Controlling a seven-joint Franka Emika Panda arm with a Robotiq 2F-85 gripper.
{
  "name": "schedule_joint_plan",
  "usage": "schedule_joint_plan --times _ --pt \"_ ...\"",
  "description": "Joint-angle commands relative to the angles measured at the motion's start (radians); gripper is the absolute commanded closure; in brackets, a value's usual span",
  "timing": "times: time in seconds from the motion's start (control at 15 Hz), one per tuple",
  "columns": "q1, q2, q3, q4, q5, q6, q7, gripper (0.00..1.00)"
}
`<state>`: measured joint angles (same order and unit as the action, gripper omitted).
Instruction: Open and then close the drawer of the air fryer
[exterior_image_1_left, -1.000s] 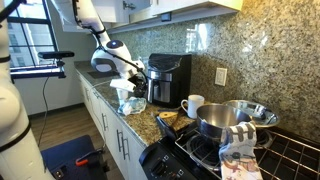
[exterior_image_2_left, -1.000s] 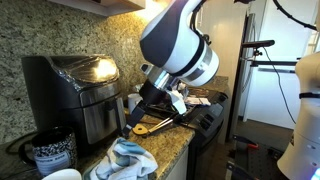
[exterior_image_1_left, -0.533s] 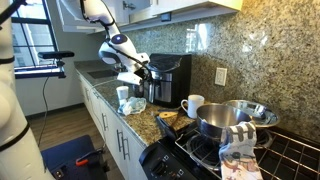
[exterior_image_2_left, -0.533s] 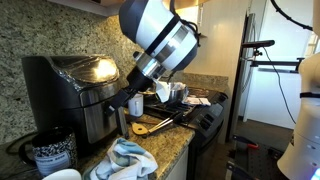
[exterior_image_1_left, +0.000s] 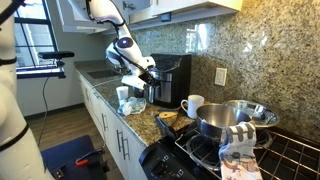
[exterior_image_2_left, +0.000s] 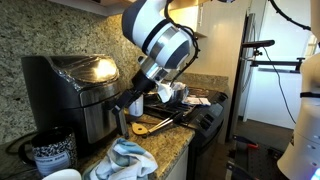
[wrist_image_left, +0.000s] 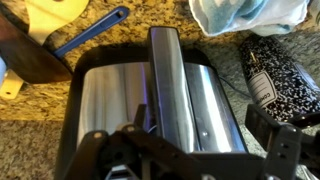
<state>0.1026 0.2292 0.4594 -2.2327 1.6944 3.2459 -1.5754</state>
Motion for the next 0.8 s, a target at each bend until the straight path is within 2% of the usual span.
schedule_joint_plan --times 0.0,0.33,0.73 --pt "0.001 0.012 -0.055 0.015 0.127 -0.040 -0.154 0.00" --pt "0.063 0.063 -0.167 0.040 0.343 -0.102 -0.427 0.00" --pt "0.217 0.101 -0.378 0.055 0.692 -0.210 -0.811 0.00"
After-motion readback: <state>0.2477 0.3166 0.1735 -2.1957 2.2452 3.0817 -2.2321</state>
